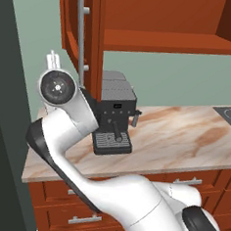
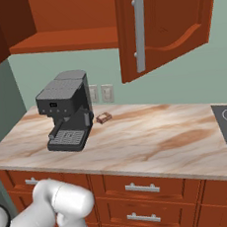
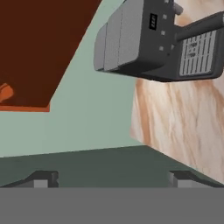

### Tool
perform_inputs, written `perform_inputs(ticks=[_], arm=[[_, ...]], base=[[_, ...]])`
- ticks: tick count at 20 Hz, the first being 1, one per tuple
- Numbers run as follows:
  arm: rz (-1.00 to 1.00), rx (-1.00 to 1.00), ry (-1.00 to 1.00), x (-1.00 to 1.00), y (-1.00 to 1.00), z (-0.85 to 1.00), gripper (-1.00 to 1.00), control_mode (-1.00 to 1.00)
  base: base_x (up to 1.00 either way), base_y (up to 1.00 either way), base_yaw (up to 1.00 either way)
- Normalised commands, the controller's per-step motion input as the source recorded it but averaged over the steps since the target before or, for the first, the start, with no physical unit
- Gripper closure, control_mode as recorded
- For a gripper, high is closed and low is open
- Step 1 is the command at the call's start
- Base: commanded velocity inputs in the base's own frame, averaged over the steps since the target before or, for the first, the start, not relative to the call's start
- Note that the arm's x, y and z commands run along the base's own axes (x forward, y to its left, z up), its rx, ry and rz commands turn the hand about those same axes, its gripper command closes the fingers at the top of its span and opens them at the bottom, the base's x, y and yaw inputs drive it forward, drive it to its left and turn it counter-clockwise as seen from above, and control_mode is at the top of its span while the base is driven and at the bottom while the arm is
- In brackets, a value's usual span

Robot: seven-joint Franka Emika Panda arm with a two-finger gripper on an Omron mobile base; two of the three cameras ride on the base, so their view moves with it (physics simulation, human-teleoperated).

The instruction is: Close all open cabinet doors.

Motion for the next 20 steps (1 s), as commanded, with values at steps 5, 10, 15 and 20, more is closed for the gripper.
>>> perform_inputs(ticks=[5,10,15,20], arm=[[-0.11,0.00,0.00,0.26,0.09,0.00,-1.00,-1.00],[-0.20,0.00,0.00,-0.07,-0.31,0.01,-1.00,-1.00],[-0.24,0.00,-0.06,-0.22,-0.30,0.02,-1.00,-1.00],[-0.25,0.00,-0.09,-0.12,-0.39,0.00,-1.00,-1.00]], base=[[0.00,0.00,0.00],[0.00,0.00,0.00],[0.00,0.00,0.00],[0.00,0.00,0.00]])
